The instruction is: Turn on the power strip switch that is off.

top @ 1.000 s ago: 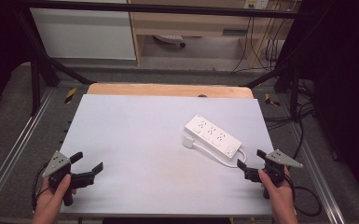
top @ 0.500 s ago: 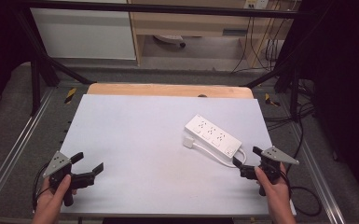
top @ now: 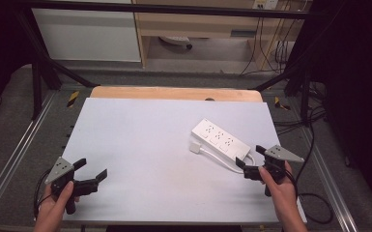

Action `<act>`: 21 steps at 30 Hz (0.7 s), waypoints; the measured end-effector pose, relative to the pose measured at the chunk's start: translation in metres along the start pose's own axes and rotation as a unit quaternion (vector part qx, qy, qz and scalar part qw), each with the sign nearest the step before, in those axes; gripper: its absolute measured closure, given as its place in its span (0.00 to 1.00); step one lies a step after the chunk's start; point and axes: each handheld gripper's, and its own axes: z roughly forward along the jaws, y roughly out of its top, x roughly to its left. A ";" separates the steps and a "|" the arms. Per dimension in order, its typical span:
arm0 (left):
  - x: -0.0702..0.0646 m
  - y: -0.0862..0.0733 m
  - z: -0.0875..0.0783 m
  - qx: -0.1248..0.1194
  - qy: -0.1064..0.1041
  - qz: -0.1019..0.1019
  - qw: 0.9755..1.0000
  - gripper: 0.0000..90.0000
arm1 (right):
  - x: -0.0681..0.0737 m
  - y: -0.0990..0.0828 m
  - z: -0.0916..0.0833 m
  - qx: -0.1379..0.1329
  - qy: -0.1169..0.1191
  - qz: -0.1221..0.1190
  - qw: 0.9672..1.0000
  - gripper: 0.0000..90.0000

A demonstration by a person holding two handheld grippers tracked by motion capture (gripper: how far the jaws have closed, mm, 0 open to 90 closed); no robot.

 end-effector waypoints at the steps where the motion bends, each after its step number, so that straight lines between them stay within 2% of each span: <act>1: 0.000 0.000 0.000 0.000 0.000 0.000 1.000 0.07 | 0.000 0.001 0.001 -0.004 -0.001 0.003 1.000 0.04; 8: 0.000 0.000 0.001 0.002 0.002 -0.004 1.000 0.06 | 0.000 0.011 0.006 -0.006 0.003 0.009 1.000 0.03; 21: -0.001 0.000 0.001 0.005 -0.001 0.002 1.000 0.06 | 0.000 0.020 0.013 -0.013 0.008 0.003 1.000 0.03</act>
